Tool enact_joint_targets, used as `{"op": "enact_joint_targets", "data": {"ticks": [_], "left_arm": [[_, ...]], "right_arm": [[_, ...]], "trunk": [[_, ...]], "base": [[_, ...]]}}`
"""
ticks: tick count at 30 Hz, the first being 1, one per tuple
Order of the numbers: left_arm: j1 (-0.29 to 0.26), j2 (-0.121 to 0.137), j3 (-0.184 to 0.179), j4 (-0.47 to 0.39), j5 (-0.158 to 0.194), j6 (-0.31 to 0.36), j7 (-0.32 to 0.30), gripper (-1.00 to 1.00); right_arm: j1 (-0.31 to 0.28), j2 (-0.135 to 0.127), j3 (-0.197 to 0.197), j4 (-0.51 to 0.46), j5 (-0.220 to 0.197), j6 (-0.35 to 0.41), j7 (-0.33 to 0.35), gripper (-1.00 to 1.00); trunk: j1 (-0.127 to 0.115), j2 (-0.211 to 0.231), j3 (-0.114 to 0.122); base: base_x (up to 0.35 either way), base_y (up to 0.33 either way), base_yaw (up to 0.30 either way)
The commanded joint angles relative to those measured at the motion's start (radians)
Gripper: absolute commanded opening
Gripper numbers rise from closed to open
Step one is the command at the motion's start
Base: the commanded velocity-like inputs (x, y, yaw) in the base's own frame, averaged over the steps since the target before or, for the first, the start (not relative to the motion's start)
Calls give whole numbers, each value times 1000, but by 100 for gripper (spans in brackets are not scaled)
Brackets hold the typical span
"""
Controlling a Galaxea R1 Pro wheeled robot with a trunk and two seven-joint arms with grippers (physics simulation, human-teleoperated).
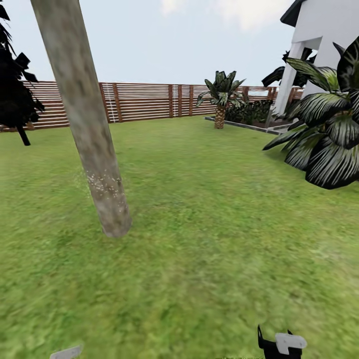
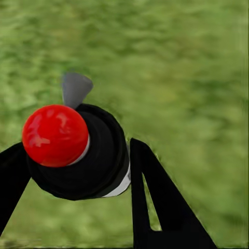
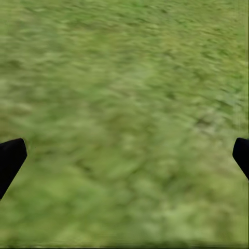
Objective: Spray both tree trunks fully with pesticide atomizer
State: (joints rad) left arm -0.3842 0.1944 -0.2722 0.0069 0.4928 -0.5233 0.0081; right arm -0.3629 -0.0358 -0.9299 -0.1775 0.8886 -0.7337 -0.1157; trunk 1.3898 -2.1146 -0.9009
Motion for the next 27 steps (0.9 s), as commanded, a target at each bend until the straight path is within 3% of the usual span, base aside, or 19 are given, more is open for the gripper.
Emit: {"op": "enact_joint_targets", "data": {"ticks": [1,7,27], "left_arm": [[-1,-1,-10,1,6,-3,14,-100],[-1,-3,-10,1,6,-3,29,-100],[-1,-26,-13,-1,8,-3,27,-100]], "right_arm": [[-1,2,-2,4,11,-3,-8,100],[-1,6,-2,7,12,-3,-8,100],[-1,7,-1,7,12,-4,-10,100]], "trunk": [[-1,0,-1],[-1,0,-1],[-1,0,-1]], "base": [[-239,-232,279],[-167,-174,280],[-3,-3,279]]}}
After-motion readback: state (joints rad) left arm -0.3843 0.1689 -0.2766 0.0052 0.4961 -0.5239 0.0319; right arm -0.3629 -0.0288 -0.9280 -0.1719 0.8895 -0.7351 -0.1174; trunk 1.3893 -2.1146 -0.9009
